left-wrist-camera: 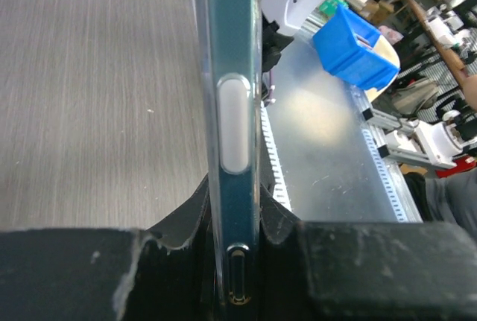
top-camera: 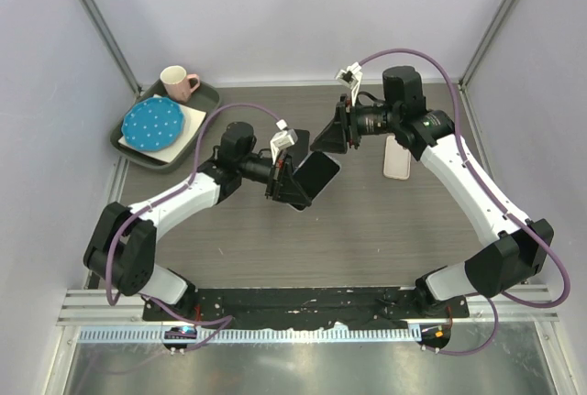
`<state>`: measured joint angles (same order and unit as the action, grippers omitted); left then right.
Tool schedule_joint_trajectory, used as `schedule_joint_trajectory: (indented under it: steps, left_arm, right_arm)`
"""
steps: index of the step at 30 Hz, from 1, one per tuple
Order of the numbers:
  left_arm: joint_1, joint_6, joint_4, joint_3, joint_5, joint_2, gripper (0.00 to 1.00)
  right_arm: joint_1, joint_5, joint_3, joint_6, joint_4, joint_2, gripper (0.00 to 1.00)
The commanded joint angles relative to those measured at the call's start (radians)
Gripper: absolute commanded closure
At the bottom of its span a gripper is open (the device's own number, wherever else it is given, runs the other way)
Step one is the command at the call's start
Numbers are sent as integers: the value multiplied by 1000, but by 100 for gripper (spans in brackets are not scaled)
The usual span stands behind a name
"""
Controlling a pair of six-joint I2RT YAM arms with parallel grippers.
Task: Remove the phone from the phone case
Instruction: Remove the phone case from the phone.
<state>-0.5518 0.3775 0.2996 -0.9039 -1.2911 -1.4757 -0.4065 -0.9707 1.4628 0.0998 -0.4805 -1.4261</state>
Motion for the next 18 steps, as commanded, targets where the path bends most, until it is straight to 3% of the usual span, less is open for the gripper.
schedule_joint_trajectory:
  steps: [1, 4, 11, 18]
  left_arm:
    - [-3, -319, -336, -111, 27, 66, 100]
    - [-3, -449, -468, -139, 49, 77, 100]
    - [-3, -558, -560, -148, 75, 94, 100]
    - [-3, -653, -639, -188, 93, 109, 100]
  right_arm:
    - [-8, 1, -2, -64, -47, 16, 57]
    - [-11, -23, -27, -69, -41, 21, 61]
    - [-11, -178, -119, 101, 135, 35, 92]
    - [-11, -239, -189, 176, 248, 24, 99]
